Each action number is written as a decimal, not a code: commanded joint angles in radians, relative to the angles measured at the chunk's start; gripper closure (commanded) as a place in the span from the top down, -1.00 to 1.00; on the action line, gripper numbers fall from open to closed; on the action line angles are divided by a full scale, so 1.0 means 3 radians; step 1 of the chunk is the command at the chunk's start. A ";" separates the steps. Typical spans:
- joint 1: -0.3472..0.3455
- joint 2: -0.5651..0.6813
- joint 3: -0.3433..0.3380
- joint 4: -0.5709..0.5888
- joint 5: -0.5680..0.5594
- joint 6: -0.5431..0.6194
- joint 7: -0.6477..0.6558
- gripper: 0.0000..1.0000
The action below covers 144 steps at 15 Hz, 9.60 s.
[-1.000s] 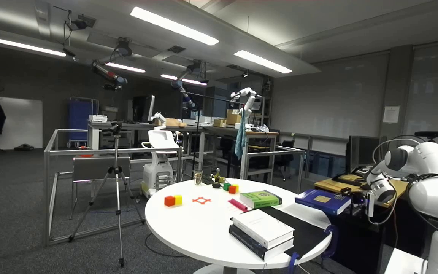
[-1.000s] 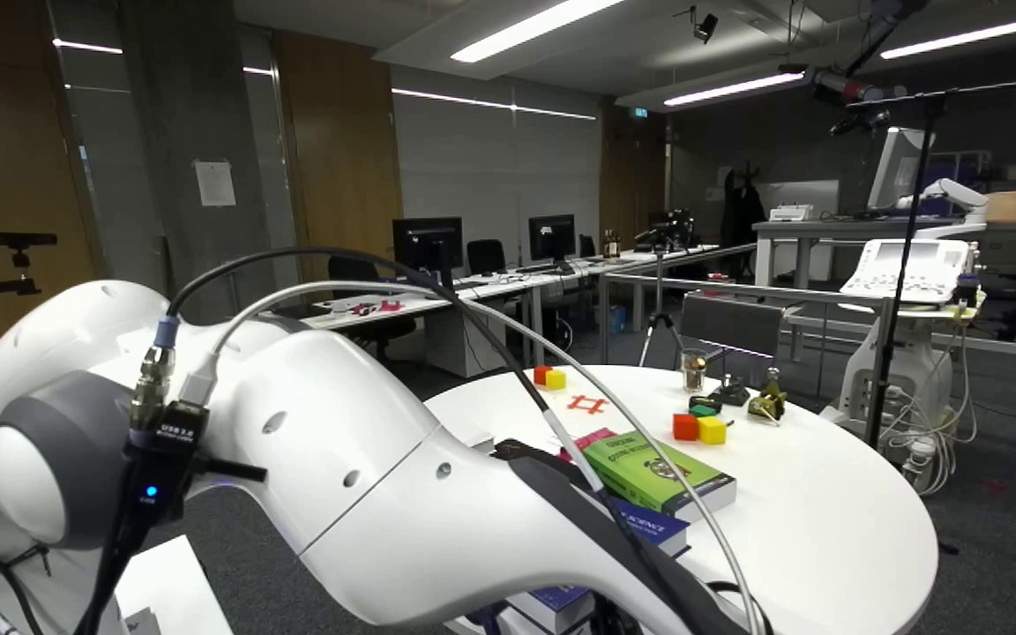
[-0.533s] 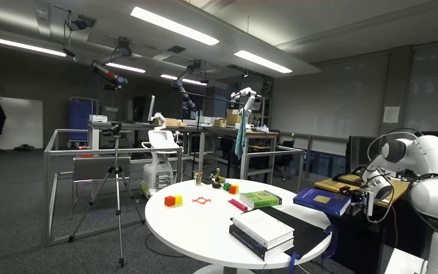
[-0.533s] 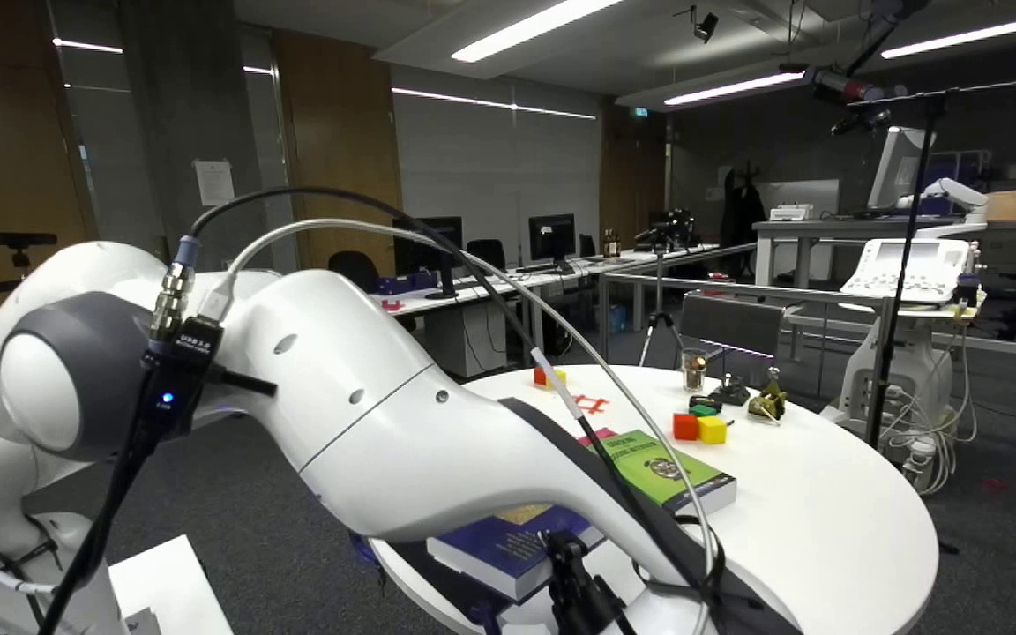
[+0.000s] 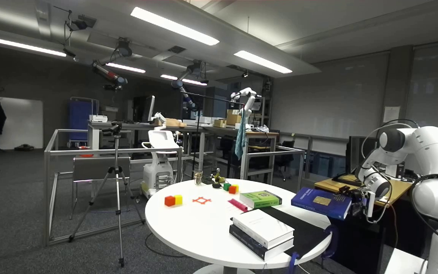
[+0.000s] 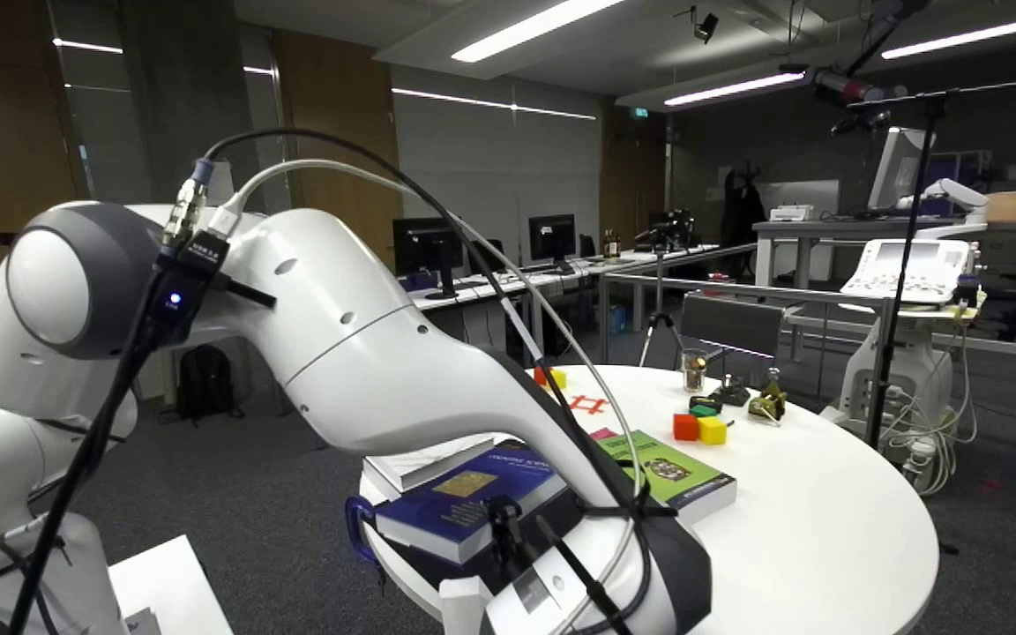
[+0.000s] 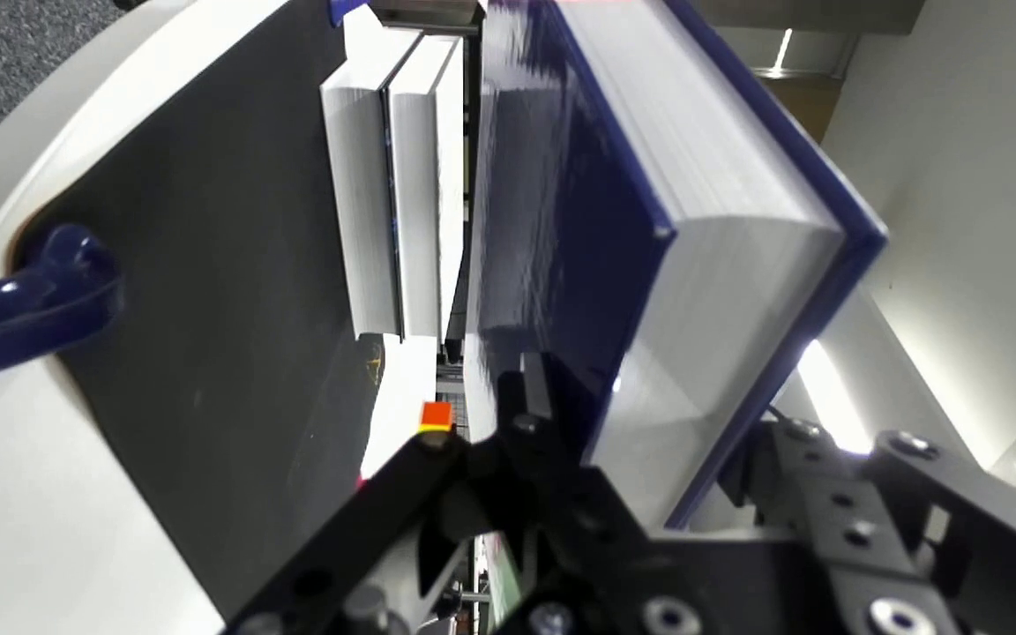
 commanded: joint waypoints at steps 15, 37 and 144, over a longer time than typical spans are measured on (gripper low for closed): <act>0.0816 -0.0688 -0.0470 -0.1074 0.0276 0.0103 -0.0161 -0.13; 0.1010 -0.0723 -0.0503 -0.1129 0.0331 0.0344 -0.0145 -0.63; 0.2814 -0.0759 -0.0251 -0.2078 0.3201 0.1035 -0.1260 -0.63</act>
